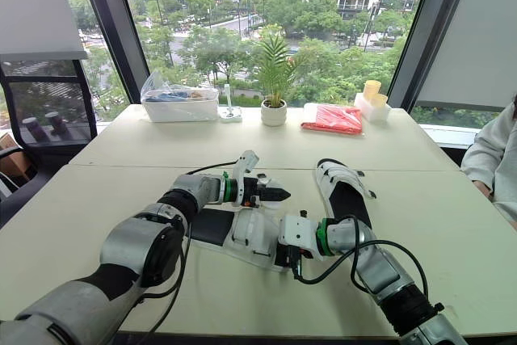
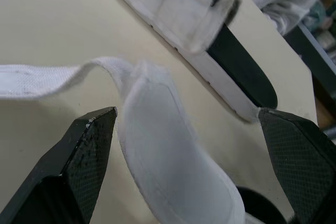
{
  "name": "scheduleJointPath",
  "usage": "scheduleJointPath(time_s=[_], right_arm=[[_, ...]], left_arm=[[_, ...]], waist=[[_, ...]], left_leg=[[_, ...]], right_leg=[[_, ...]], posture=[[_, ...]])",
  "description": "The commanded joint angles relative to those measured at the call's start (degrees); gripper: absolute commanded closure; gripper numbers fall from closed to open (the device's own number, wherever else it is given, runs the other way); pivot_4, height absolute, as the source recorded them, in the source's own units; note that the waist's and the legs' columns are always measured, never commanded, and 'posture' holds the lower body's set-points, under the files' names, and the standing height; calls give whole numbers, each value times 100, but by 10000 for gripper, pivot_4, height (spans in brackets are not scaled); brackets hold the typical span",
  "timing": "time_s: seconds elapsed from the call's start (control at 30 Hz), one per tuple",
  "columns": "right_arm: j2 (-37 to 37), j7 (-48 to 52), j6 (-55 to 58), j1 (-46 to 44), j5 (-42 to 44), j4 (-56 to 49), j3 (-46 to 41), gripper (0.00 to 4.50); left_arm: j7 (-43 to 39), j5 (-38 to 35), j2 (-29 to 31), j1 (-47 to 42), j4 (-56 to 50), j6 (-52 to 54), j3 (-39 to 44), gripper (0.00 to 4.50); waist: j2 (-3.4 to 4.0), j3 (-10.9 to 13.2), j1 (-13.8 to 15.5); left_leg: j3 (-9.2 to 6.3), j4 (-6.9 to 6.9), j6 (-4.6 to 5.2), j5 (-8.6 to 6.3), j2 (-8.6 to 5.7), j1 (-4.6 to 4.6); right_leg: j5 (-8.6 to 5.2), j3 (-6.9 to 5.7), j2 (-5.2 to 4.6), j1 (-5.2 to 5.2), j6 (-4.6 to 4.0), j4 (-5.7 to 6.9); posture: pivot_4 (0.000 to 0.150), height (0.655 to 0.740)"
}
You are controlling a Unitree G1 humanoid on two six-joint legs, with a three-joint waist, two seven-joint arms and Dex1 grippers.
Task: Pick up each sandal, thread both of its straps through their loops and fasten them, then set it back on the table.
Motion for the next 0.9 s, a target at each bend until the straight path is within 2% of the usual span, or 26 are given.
scheduleJointPath(time_s=[0.03, 0.27, 0.3, 0.37, 0.5, 0.6, 0.77, 0.9], right_arm=[[-44, 114, 366, 399, -411, 307, 523, 45000], [-80, 102, 434, 428, -404, 228, 503, 45000], [-84, 102, 439, 428, -404, 221, 500, 45000], [-91, 102, 454, 431, -405, 206, 497, 45000], [-103, 97, 480, 448, -407, 170, 498, 45000], [-129, 96, 493, 474, -400, 135, 492, 45000], [-151, 93, 507, 489, -394, 114, 487, 45000], [-146, 82, 503, 482, -395, 132, 486, 45000]], left_arm=[[465, -320, -67, -215, -8, -22, 446, 759], [1396, -647, -189, -177, 64, -238, 1069, 759], [1568, -672, -196, -162, 72, -342, 1146, 3099], [1728, -688, -208, -142, 78, -466, 1244, 9079], [1857, -784, -217, -129, 94, -540, 1438, 28348], [1739, -796, -202, -129, 94, -509, 1504, 44613], [1163, -880, -104, -166, 54, -387, 1570, 44613], [-524, -642, 144, -137, -150, -388, 1107, 44613]], waist=[[0, 0, 0], [0, 0, 5], [0, 0, 6], [0, 0, 6], [0, 0, 13], [0, 0, 17], [0, 0, 19], [1, 0, 15]], left_leg=[[0, 0, 0, 0, 1, 0], [0, 0, -3, 1, 0, 1], [0, 0, -3, 1, 0, 1], [0, -1, -4, 2, 0, 1], [0, -1, -9, 4, -1, 1], [0, -1, -11, 5, -3, 1], [1, -1, -12, 6, -11, 1], [2, -2, -13, 6, -17, 0]], right_leg=[[0, 0, 0, 0, 0, 0], [1, 0, -1, 0, 1, 0], [1, 0, -1, 0, 1, 0], [1, 0, -2, 0, 2, 0], [1, 0, -2, 0, 2, 0], [1, 0, -2, 0, 2, 0], [1, -1, -2, 0, 2, 0], [1, -1, -2, 0, 2, 0]], posture=[[1500, 7374], [1500, 7374], [1500, 7374], [1500, 7374], [1500, 7374], [1500, 7374], [1500, 7374], [1500, 7374]])
